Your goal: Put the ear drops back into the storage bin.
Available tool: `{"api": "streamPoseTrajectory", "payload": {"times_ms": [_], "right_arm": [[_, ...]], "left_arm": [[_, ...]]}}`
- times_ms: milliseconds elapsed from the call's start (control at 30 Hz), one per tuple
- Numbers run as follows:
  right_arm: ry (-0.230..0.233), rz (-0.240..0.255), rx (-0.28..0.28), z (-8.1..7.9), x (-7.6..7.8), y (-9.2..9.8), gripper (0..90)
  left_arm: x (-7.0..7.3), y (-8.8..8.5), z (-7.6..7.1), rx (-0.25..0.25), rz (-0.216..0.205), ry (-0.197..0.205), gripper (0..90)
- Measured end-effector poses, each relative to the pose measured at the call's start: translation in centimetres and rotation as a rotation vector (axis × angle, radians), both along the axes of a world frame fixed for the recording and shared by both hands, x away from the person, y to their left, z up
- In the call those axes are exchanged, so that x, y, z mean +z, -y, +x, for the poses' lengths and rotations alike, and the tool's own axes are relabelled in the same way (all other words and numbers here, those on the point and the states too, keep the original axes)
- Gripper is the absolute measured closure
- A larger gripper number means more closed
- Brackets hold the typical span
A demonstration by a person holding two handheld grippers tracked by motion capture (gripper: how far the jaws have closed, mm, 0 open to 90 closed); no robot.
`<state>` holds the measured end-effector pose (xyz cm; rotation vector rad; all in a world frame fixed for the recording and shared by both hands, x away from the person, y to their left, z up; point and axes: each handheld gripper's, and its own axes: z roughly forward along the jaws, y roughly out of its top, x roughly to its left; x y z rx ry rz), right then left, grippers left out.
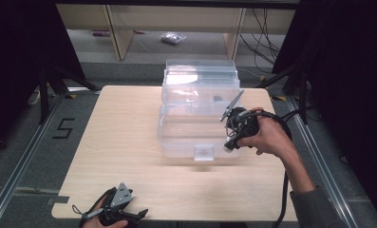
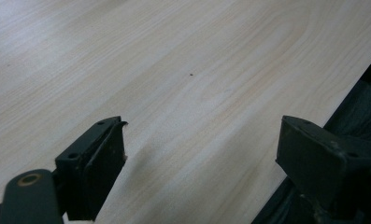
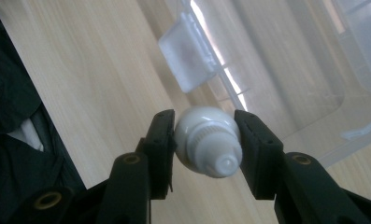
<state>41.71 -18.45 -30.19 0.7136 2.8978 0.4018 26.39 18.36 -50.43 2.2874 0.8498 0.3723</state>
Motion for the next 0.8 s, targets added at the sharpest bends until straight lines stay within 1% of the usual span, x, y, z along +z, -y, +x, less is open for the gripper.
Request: {"api": "streamPoseTrajectory", "payload": {"times_ms": [33, 67, 100, 133, 167, 267, 333, 367, 400, 433, 467, 500, 600, 633, 667, 700, 733, 800], "right_arm": [[0.003, 0.0, -0.006, 0.2, 0.2, 0.1, 60.1], [0.002, -0.004, -0.028, 0.3, 0.4, 0.2, 60.1], [0.008, -0.002, -0.012, 0.7, 0.5, 0.3, 60.1], [0.001, -0.004, -0.033, 0.8, 0.6, 0.3, 60.1], [0.002, -0.005, -0.026, 1.1, 0.7, 0.5, 60.1], [0.002, -0.011, -0.057, 1.9, 0.7, 0.7, 60.1], [0.004, -0.016, -0.058, 2.4, 0.6, 0.9, 60.1], [-0.004, -0.019, -0.073, 2.7, 0.4, 1.0, 60.1], [-0.004, -0.027, -0.076, 2.9, 0.3, 1.1, 60.1], [-0.003, -0.025, -0.08, 3.2, 0.1, 1.2, 60.1], [-0.009, -0.031, -0.084, 3.5, 0.0, 1.2, 60.1], [-0.009, -0.031, -0.088, 3.8, -0.1, 1.2, 60.1], [-0.016, -0.035, -0.1, 4.5, -0.6, 1.3, 60.1], [-0.018, -0.038, -0.112, 4.7, -0.8, 1.3, 60.1], [-0.021, -0.039, -0.121, 4.9, -0.9, 1.4, 60.1], [-0.021, -0.039, -0.125, 5.2, -1.1, 1.5, 60.1], [-0.023, -0.041, -0.134, 5.4, -1.2, 1.5, 60.1], [-0.026, -0.038, -0.137, 6.0, -1.6, 1.6, 60.1]], "left_arm": [[0.0, 0.0, 0.0, 0.001, -0.001, 0.0, 14.9], [0.0, 0.0, 0.0, 0.001, 0.0, -0.001, 14.9], [0.0, 0.1, 0.0, 0.005, -0.012, -0.001, 14.9], [-0.1, 0.1, 0.0, 0.01, -0.017, 0.001, 14.9], [0.0, 0.0, 0.0, 0.001, -0.001, 0.0, 14.9], [0.0, 0.0, 0.0, 0.003, -0.003, -0.002, 14.9], [0.0, 0.0, 0.0, 0.001, -0.003, 0.0, 14.9], [0.0, 0.0, 0.0, 0.002, -0.004, 0.0, 14.9], [0.0, 0.0, 0.0, 0.001, -0.003, -0.001, 14.9], [-0.1, 0.2, -0.1, 0.014, -0.028, 0.0, 14.9], [-0.1, 0.1, -0.1, 0.009, -0.021, -0.002, 14.9], [0.0, 0.0, 0.0, 0.001, -0.002, 0.0, 14.9], [0.0, 0.1, -0.1, 0.006, -0.011, -0.002, 14.9], [-0.1, 0.1, -0.1, 0.014, -0.026, -0.002, 14.9], [0.0, 0.0, 0.0, 0.001, -0.006, 0.0, 14.9], [-0.1, 0.2, -0.1, 0.015, -0.03, -0.003, 14.9], [-0.1, 0.1, -0.1, 0.013, -0.024, -0.002, 14.9], [-0.1, 0.1, -0.1, 0.01, -0.027, -0.001, 14.9]]}}
